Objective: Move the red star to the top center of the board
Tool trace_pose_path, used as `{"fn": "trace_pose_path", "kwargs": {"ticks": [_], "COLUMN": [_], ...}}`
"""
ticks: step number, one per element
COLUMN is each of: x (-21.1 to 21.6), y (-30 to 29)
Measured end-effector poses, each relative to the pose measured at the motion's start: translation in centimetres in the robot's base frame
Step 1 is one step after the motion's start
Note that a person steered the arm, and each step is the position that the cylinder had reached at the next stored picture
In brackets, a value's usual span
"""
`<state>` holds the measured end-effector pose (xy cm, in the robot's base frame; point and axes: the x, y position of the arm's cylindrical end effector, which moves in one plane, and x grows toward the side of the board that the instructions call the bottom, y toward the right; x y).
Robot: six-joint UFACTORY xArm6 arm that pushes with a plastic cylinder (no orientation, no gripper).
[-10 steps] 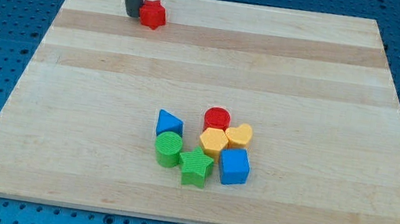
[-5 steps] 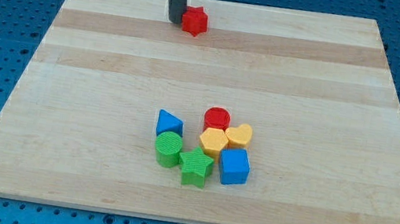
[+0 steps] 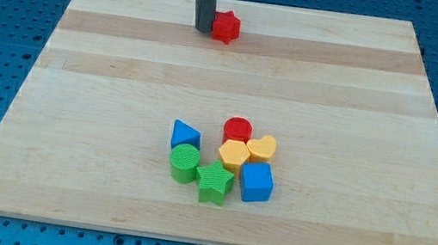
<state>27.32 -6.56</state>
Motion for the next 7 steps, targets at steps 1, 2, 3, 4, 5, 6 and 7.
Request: {"fn": "trace_pose_path", "kwargs": {"ticks": [1, 2, 3, 4, 5, 6, 7], "x": [1.1, 2.4, 3.3, 3.3, 3.3, 3.3, 3.3], "y": [0.0, 0.0, 0.1, 1.0, 2.4, 2.6, 2.6]}}
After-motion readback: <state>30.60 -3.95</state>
